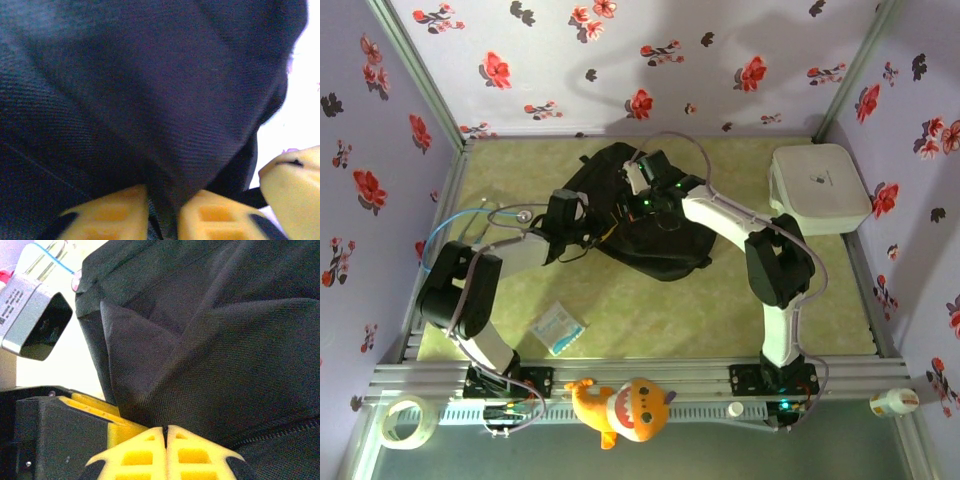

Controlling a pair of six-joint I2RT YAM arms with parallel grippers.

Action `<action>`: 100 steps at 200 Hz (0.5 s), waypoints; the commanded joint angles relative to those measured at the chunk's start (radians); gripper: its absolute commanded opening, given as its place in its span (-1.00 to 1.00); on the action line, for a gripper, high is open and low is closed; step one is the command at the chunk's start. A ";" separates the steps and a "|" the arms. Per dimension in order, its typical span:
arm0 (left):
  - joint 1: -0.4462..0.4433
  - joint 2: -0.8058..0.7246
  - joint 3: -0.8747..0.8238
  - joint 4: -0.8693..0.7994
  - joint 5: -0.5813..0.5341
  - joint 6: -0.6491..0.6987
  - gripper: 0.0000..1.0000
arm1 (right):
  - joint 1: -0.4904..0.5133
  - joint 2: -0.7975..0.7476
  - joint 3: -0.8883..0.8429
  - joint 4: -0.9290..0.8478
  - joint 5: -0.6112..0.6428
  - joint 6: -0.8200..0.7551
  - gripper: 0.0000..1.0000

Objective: Pack books, pencil case, and school supplies into a backpack

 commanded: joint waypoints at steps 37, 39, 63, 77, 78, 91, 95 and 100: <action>-0.006 -0.020 0.009 -0.016 -0.014 0.034 -1.00 | -0.052 0.014 0.040 0.015 0.373 0.122 -1.00; -0.005 -0.020 0.009 -0.019 -0.014 0.036 -1.00 | -0.056 0.017 0.043 0.014 0.383 0.124 -1.00; -0.007 -0.039 -0.006 -0.055 -0.016 0.051 -1.00 | -0.094 0.053 0.089 0.011 0.512 0.175 -1.00; -0.005 -0.049 -0.016 -0.069 -0.014 0.058 -1.00 | -0.113 0.077 0.126 0.002 0.568 0.192 -1.00; -0.005 -0.050 -0.017 -0.070 -0.014 0.058 -1.00 | -0.113 0.079 0.129 0.001 0.571 0.193 -1.00; -0.006 -0.060 -0.024 -0.082 -0.014 0.065 -1.00 | -0.125 0.102 0.159 0.001 0.594 0.197 -1.00; -0.006 -0.062 -0.026 -0.087 -0.015 0.069 -1.00 | -0.128 0.110 0.170 -0.001 0.604 0.197 -1.00; -0.007 -0.065 -0.026 -0.093 -0.013 0.074 -1.00 | -0.130 0.118 0.182 -0.004 0.617 0.196 -1.00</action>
